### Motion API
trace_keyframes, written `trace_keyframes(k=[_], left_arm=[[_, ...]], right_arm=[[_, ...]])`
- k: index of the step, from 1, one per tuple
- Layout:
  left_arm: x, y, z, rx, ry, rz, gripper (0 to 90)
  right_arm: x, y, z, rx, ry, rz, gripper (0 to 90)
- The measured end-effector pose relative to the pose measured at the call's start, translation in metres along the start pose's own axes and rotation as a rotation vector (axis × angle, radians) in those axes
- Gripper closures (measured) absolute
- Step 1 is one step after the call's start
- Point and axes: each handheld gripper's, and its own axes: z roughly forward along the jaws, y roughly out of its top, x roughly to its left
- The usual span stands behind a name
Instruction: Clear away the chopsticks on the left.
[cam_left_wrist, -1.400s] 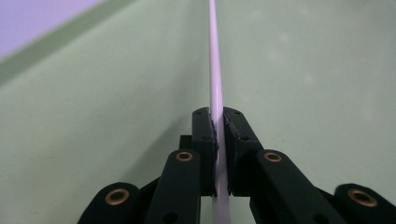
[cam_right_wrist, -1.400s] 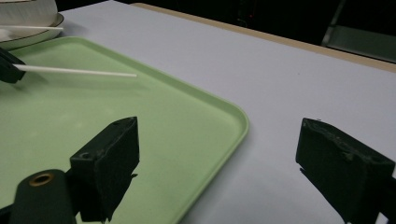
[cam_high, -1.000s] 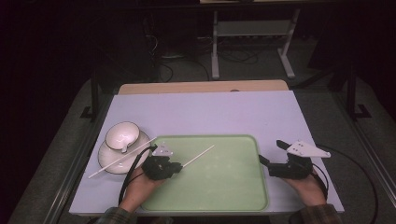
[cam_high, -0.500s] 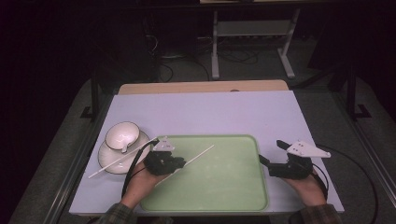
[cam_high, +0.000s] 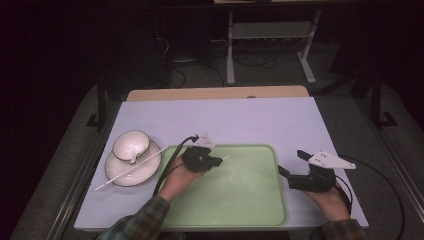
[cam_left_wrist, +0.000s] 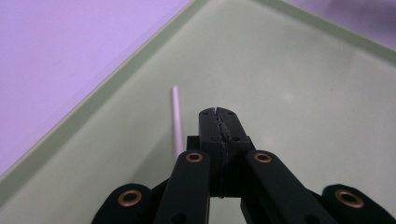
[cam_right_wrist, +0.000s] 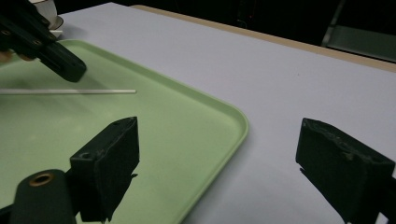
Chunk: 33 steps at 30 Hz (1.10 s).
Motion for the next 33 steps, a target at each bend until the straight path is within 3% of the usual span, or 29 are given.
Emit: trace_keyframes(k=[4,10,18,23,33], left_arm=[[0.001,0.013,0.017,0.020,0.009,0.012,90.0],[0.008,0.027,0.030,0.036,0.025,0.008,90.0],[0.013,0.025,0.043,0.061,0.048,0.000,90.0],[0.018,0.022,0.044,0.074,0.073,-0.005,90.0],[0.036,0.010,0.028,0.077,0.131,-0.053,90.0]], right_arm=[[-0.001,0.000,0.000,-0.001,0.001,0.002,12.7],[-0.001,0.000,-0.001,-0.006,0.004,0.003,12.7],[-0.001,0.000,-0.001,-0.007,0.007,0.001,12.7],[-0.001,0.000,-0.002,-0.008,0.006,0.001,12.7],[-0.001,0.000,-0.001,-0.006,0.005,0.004,12.7]])
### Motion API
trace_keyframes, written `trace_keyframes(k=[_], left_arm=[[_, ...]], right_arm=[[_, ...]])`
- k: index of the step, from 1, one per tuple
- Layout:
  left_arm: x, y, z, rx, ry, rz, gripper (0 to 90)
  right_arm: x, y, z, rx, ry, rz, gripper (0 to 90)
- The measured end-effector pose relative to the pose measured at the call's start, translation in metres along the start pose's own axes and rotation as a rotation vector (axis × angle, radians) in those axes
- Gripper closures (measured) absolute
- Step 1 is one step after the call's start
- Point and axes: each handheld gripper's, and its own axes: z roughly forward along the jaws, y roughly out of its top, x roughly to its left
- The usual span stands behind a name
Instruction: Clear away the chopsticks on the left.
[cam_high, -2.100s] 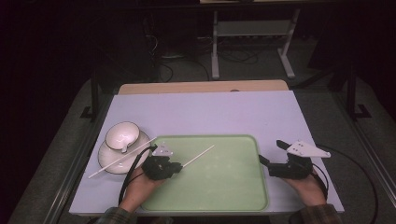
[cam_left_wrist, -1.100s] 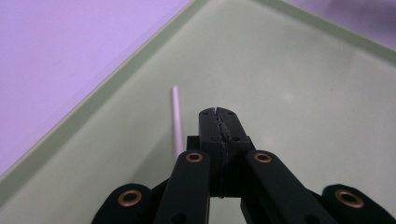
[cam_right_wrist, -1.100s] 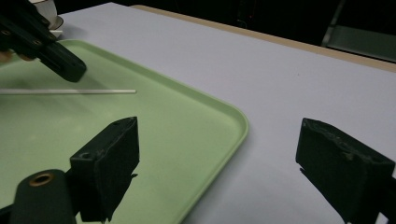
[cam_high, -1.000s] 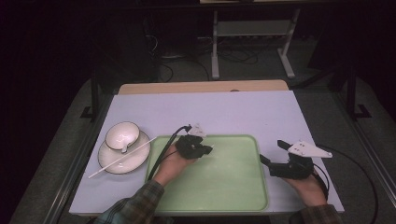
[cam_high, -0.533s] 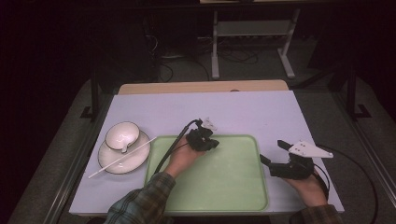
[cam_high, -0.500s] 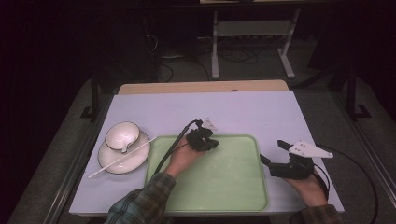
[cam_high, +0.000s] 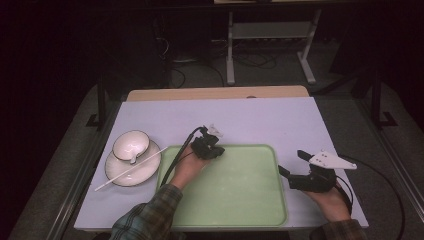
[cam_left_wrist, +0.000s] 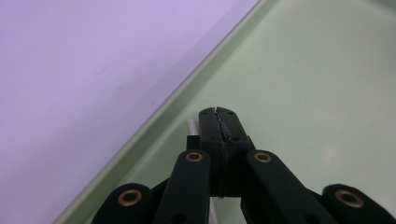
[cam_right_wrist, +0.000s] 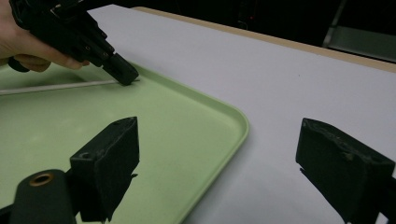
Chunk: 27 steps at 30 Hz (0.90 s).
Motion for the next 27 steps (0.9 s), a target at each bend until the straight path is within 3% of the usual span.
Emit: trace_keyframes(k=[7,27], left_arm=[[0.011,-0.011,-0.010,-0.005,0.027,-0.039,90.0],[0.038,-0.048,-0.043,0.006,0.097,-0.094,90.0]], right_arm=[[0.000,0.000,0.001,0.003,-0.003,-0.001,12.7],[-0.001,-0.001,0.001,0.008,-0.008,0.001,12.7]])
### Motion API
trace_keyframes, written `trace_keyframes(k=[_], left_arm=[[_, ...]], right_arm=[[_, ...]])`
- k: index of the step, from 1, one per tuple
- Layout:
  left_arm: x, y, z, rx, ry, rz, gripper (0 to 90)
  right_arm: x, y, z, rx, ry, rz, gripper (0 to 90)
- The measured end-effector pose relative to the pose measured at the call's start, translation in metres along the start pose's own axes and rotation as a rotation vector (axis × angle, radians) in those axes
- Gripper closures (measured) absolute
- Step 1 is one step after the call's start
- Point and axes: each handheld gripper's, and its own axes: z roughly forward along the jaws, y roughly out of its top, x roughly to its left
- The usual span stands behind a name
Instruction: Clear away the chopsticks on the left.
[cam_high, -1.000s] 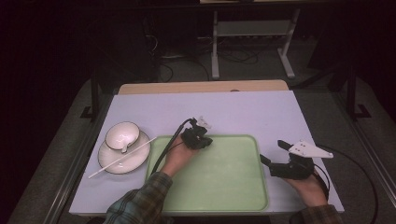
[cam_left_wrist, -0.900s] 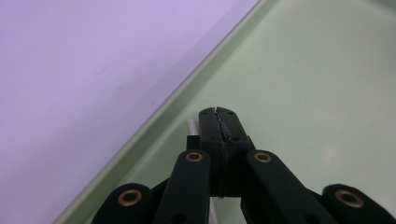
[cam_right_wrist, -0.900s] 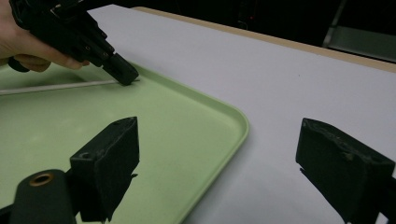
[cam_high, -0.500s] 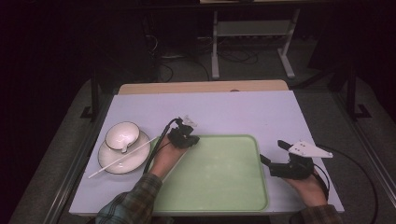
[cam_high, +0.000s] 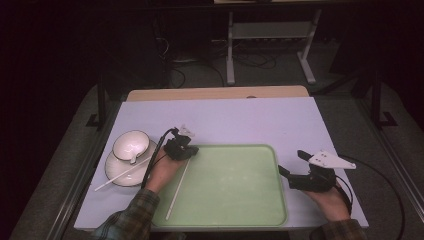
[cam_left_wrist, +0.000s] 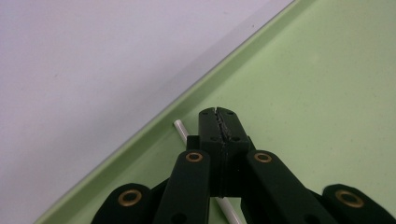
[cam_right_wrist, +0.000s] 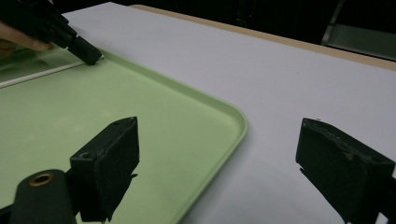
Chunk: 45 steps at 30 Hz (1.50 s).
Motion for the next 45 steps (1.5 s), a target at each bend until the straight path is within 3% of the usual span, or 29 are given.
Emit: trace_keyframes(k=[6,15,23,26,31,35,37,39,45], left_arm=[[0.003,-0.006,-0.007,0.011,0.018,-0.001,90.0],[-0.010,-0.029,-0.026,-0.007,-0.061,-0.006,89.8],[-0.020,-0.054,-0.047,-0.005,-0.062,0.004,89.7],[-0.019,-0.062,-0.055,-0.013,-0.063,-0.013,88.9],[-0.030,-0.069,-0.064,-0.047,-0.128,-0.027,88.5],[-0.041,-0.076,-0.065,-0.019,-0.157,-0.001,88.6],[-0.044,-0.079,-0.066,-0.009,-0.173,-0.007,88.6],[-0.045,-0.082,-0.067,0.002,-0.162,0.009,88.6],[-0.043,-0.087,-0.071,0.014,-0.157,0.006,88.6]], right_arm=[[0.000,0.000,0.000,0.001,-0.002,-0.001,12.7],[0.000,0.000,0.000,-0.001,0.000,-0.001,12.7],[0.000,0.000,-0.001,-0.001,-0.002,-0.002,12.7],[0.000,0.000,-0.001,-0.002,-0.002,-0.003,12.7],[0.000,0.000,0.000,0.003,-0.003,-0.002,12.7],[0.000,0.000,0.000,0.003,-0.006,-0.002,12.7],[0.000,0.000,-0.001,0.001,-0.006,-0.001,12.7],[0.000,0.000,-0.001,0.001,-0.006,-0.001,12.7],[0.000,0.000,0.000,0.003,-0.005,-0.002,12.7]])
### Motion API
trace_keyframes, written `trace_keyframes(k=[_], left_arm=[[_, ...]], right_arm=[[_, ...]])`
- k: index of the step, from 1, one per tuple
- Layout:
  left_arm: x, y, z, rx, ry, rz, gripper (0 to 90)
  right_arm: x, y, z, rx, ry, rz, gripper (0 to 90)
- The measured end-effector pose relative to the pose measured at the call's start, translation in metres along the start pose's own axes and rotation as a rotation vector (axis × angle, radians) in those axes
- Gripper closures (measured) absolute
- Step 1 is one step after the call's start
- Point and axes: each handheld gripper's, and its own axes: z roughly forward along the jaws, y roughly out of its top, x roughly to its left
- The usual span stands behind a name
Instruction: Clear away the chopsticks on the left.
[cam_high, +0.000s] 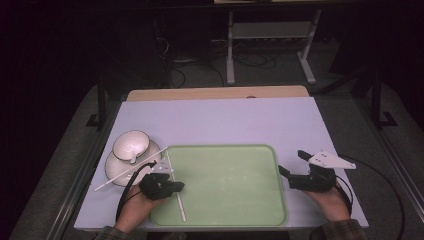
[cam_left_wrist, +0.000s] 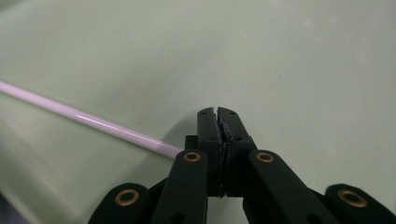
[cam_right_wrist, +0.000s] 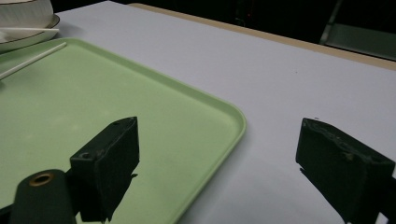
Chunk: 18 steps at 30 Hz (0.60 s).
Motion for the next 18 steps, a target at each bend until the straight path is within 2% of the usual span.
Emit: trace_keyframes(k=[9,18], left_arm=[[0.009,-0.009,-0.011,0.006,0.040,-0.023,88.7],[0.014,-0.014,-0.017,0.015,0.077,-0.021,88.6]], right_arm=[[0.000,0.000,0.000,0.001,-0.001,0.000,12.7],[0.000,0.000,0.000,0.002,-0.002,-0.001,12.7]])
